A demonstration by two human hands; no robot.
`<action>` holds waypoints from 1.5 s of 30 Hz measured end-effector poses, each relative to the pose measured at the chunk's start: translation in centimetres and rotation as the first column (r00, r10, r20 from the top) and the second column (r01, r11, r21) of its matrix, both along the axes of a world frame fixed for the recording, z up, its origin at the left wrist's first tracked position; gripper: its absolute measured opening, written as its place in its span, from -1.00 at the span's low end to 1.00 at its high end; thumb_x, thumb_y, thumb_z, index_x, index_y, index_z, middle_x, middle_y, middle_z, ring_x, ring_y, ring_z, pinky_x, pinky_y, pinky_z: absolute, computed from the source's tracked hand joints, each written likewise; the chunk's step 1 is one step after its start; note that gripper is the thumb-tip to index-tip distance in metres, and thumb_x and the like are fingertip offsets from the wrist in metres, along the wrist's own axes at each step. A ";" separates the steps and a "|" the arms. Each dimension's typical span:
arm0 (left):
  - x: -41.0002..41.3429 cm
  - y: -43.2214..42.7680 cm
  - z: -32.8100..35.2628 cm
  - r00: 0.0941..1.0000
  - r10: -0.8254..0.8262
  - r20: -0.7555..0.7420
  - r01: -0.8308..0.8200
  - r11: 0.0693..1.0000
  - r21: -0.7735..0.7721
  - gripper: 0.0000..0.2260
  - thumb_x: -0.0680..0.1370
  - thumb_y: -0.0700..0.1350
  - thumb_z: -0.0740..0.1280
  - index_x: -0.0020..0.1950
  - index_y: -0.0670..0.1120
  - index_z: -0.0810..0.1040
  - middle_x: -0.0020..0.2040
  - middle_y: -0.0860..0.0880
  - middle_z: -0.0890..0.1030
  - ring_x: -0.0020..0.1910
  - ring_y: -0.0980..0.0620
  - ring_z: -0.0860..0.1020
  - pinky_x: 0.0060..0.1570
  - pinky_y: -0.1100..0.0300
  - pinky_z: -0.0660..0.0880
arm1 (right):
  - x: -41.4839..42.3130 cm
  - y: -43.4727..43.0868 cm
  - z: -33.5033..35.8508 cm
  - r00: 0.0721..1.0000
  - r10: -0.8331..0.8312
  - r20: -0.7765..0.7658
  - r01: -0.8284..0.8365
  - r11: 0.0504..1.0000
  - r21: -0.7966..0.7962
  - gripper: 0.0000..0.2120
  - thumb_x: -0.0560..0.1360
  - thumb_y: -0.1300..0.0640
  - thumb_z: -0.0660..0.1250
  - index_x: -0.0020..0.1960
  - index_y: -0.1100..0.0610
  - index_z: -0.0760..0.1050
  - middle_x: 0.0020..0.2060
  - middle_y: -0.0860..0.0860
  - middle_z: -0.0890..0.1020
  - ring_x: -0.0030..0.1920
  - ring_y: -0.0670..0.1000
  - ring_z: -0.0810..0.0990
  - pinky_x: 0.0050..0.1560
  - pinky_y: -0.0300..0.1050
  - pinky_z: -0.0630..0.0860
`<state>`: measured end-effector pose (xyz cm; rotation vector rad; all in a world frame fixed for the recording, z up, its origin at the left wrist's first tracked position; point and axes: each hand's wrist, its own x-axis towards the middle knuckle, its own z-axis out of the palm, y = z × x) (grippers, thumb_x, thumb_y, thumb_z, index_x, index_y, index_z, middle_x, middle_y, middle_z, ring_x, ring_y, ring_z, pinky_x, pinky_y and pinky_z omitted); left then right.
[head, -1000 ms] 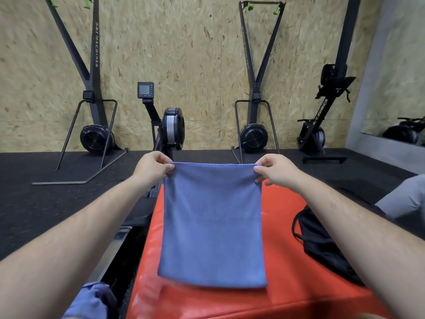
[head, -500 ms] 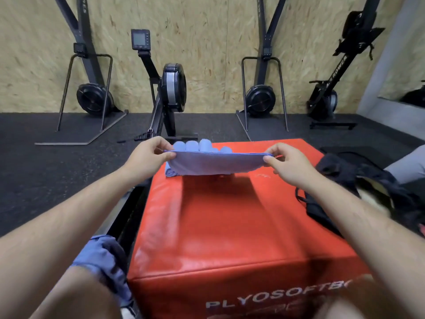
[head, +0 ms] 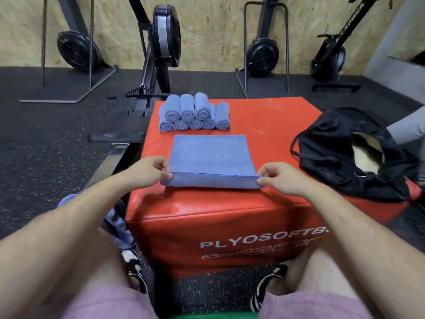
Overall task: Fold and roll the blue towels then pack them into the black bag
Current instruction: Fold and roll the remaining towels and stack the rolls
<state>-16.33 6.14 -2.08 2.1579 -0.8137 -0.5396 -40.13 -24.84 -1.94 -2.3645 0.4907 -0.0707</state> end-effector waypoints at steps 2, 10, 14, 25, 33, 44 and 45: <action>0.0 0.3 0.3 0.999 -0.015 -0.031 0.016 1.000 0.021 -0.86 0.50 -0.32 0.45 -0.18 -0.16 0.53 -0.36 0.01 0.56 -0.39 0.11 0.48 -0.29 0.24 0.41 | -0.1 -0.1 0.6 1.000 0.023 -0.014 -0.023 0.998 0.060 -0.93 0.50 0.25 0.45 -0.11 0.12 0.61 -0.28 0.00 0.68 -0.29 -0.11 0.57 -0.19 -0.28 0.46; 2.7 -1.1 1.4 0.996 0.095 -0.005 -0.095 0.995 -0.044 -0.92 0.50 -0.21 0.46 -0.13 -0.13 0.58 -0.28 0.00 0.59 -0.30 0.08 0.47 -0.29 0.21 0.37 | 3.7 -1.2 2.0 0.999 0.006 0.049 -0.007 1.000 0.017 -0.97 0.53 0.26 0.40 -0.04 0.18 0.61 -0.24 0.04 0.66 -0.28 -0.07 0.55 -0.17 -0.17 0.48; 5.0 -3.1 1.5 0.978 0.169 0.118 -0.164 0.985 -0.054 -0.96 0.50 -0.17 0.40 -0.10 -0.13 0.59 -0.22 -0.01 0.62 -0.25 0.03 0.51 -0.14 0.13 0.43 | 7.0 -2.6 2.4 0.997 -0.038 0.073 0.047 0.992 -0.116 -0.95 0.55 0.18 0.36 -0.05 0.13 0.59 -0.26 -0.01 0.61 -0.29 -0.05 0.48 -0.25 -0.15 0.39; 11.6 -9.0 -0.6 0.936 0.232 0.264 -0.246 0.969 0.020 -0.95 0.55 -0.17 0.34 -0.09 -0.12 0.56 -0.22 0.01 0.57 -0.26 0.03 0.50 -0.29 0.18 0.38 | 15.4 -6.8 0.2 0.990 -0.130 0.055 0.138 0.976 -0.167 -0.91 0.54 0.21 0.31 -0.07 0.08 0.58 -0.25 -0.06 0.60 -0.23 -0.03 0.53 -0.29 -0.21 0.37; 15.3 -11.8 -5.1 0.922 0.152 0.356 -0.210 0.969 0.131 -0.94 0.55 -0.19 0.30 -0.12 -0.09 0.52 -0.11 -0.06 0.57 -0.10 -0.08 0.51 -0.16 0.15 0.31 | 19.1 -8.5 -4.1 0.970 -0.241 0.008 0.238 0.951 -0.200 -0.93 0.51 0.22 0.32 -0.08 0.12 0.58 -0.18 0.02 0.63 -0.10 0.08 0.58 -0.16 -0.15 0.35; 11.5 -14.7 -4.6 0.725 -0.213 0.655 0.173 0.977 0.126 -0.83 0.49 -0.07 0.26 0.03 0.01 0.58 0.02 -0.03 0.52 0.05 -0.14 0.50 0.05 -0.08 0.47 | 19.4 -0.7 -2.5 0.984 -0.175 0.020 0.161 0.845 -0.511 -0.80 0.52 0.13 0.22 0.09 0.05 0.55 0.09 0.10 0.53 0.13 0.21 0.52 0.01 0.01 0.46; 10.6 -15.2 -4.5 0.726 -0.313 0.613 0.280 0.948 0.152 -0.83 0.49 -0.06 0.27 0.02 0.01 0.60 0.01 -0.01 0.53 0.03 -0.11 0.51 0.05 -0.09 0.47 | 19.3 1.0 -2.3 0.991 -0.134 -0.014 0.112 0.874 -0.473 -0.80 0.53 0.10 0.21 0.08 0.04 0.56 0.08 0.09 0.57 0.12 0.19 0.55 -0.01 -0.01 0.47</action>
